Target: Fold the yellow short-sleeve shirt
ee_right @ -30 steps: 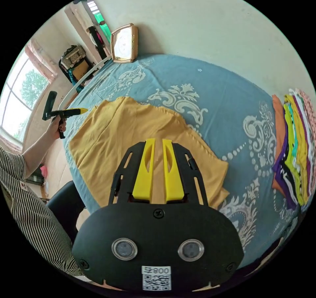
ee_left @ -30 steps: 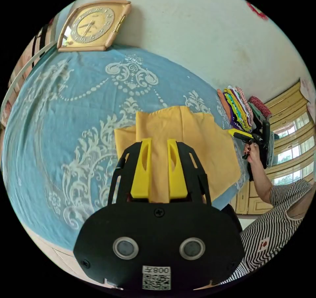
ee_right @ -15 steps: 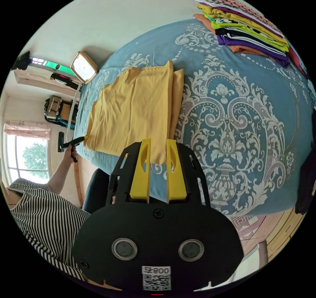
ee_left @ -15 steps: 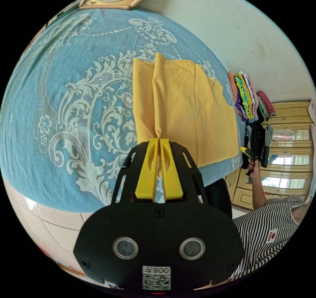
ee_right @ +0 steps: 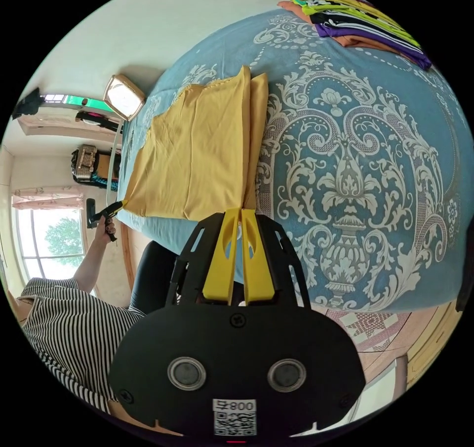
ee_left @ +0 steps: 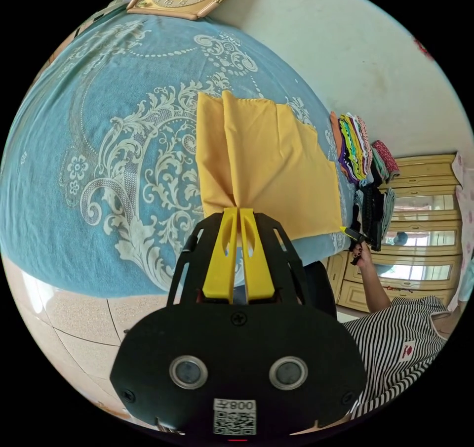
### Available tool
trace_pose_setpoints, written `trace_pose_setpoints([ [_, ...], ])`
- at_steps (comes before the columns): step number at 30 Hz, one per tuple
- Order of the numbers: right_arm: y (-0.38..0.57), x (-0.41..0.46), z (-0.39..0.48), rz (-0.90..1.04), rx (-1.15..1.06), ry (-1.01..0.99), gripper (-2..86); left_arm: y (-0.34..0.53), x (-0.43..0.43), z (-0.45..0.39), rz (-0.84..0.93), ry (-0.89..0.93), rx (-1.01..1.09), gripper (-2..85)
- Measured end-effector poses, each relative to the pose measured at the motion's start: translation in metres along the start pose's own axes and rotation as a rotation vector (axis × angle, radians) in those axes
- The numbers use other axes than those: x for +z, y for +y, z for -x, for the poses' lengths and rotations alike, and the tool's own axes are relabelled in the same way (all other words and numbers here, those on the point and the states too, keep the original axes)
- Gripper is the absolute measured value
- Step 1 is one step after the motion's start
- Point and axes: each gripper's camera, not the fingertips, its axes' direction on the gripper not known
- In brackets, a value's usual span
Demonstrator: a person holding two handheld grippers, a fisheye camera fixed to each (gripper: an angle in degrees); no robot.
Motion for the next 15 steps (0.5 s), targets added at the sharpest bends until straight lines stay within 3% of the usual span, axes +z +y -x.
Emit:
trace_pose_setpoints([
  [15, 0.056, 0.025, -0.070, 0.018, 0.121, -0.123, 0.4, 0.037, -0.024, 0.003, 0.002, 0.010, -0.090, 1.8],
])
